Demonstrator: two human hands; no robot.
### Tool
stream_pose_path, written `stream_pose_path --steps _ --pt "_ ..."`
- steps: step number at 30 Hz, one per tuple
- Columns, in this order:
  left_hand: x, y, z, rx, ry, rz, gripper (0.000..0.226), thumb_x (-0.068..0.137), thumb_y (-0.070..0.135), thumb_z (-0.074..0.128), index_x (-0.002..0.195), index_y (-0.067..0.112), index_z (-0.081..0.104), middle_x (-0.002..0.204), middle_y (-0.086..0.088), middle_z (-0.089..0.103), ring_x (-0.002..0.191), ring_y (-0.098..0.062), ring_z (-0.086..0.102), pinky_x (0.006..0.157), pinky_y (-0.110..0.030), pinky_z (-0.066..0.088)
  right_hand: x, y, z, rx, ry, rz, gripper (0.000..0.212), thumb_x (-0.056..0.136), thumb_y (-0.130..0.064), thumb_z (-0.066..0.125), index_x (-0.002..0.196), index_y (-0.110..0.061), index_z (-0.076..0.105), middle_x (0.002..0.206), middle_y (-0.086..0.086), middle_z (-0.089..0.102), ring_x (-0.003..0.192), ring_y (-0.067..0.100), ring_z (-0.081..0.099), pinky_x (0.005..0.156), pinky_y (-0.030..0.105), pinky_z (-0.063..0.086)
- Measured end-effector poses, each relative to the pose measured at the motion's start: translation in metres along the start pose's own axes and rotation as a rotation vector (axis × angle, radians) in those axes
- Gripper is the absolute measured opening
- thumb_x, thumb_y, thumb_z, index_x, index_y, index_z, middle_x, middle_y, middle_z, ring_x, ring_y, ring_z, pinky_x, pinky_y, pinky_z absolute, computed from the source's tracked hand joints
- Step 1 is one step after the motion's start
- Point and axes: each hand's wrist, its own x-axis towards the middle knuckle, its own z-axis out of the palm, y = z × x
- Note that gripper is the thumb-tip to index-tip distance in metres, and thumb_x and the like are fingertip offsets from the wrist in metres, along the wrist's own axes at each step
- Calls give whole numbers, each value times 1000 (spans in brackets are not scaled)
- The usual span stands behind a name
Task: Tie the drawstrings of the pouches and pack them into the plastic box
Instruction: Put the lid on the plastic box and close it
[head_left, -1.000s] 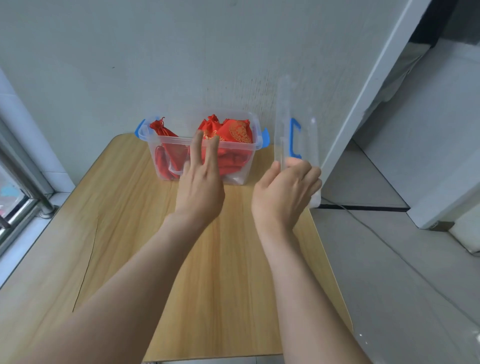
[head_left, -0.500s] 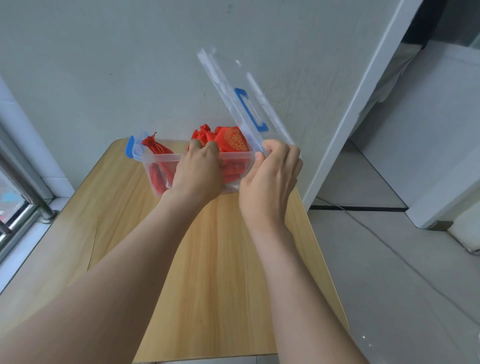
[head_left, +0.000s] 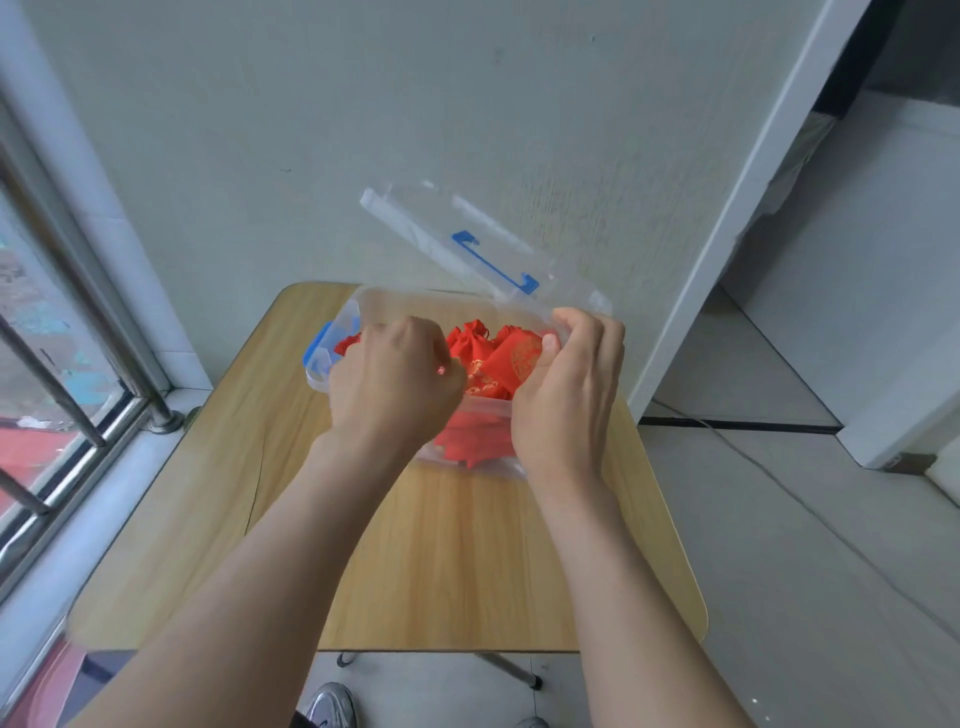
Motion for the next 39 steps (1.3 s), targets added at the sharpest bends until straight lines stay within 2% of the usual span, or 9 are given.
stream_pose_path --steps 6,9,13,18,22,30,33,36,39 --pt "-5 -23 -11 372 -2 -229 26 96 30 49 81 9 49 83 -3 46 107 -33 43 86 -43 31 -6 6 -6 40 -48 -18 27 102 3 52 128 -2 60 129 11 56 124 29 58 105 43 50" --pt "-6 -30 -14 323 -135 -200 38 102 27 35 71 13 53 76 -1 50 116 -31 36 99 -50 31 -9 19 -6 48 -131 -37 28 104 4 47 128 -7 57 136 10 57 153 34 38 118 56 39" --pt "-2 -42 -14 -97 154 -212 26 96 21 40 104 8 61 108 -11 59 111 -36 45 96 -45 36 -14 25 -11 71 -179 -79 32 101 13 46 125 -5 57 133 10 58 149 24 31 122 63 33" --pt "-4 -31 -18 -443 273 -441 47 93 29 35 131 1 40 131 -9 34 134 -29 33 105 -29 22 -20 25 -17 48 -165 -109 31 92 13 42 118 1 55 121 14 54 125 30 47 119 61 37" --pt "-8 -26 -20 -496 186 -517 68 99 37 34 160 8 26 160 -12 31 150 -30 26 119 -42 24 -22 27 -20 11 -187 -96 32 87 -5 34 110 -1 56 117 15 54 115 36 52 108 53 44" --pt "-4 -34 -5 -282 125 -502 50 104 37 51 135 -1 44 144 -19 44 134 -38 43 96 -40 33 -25 30 -19 -36 -175 -16 25 95 -32 48 92 -12 62 107 5 53 105 26 46 89 28 36" --pt "-2 -41 -1 -256 99 -534 49 104 33 51 133 -5 41 143 -22 41 132 -39 44 92 -38 32 -27 26 -10 19 -156 50 33 100 -26 38 104 -10 67 117 7 58 114 27 47 98 33 41" --pt "5 -47 0 -354 74 -611 54 102 35 54 136 -4 38 142 -21 44 130 -39 48 103 -45 45 -28 21 -5 52 -184 126 36 106 -19 42 134 -9 63 154 13 46 144 26 39 116 29 33" --pt "11 -47 -5 -445 47 -682 55 96 38 60 132 0 41 138 -18 49 120 -38 56 100 -54 53 -22 19 -6 44 -203 309 48 105 -27 39 148 -13 58 155 11 53 149 30 42 123 48 35"
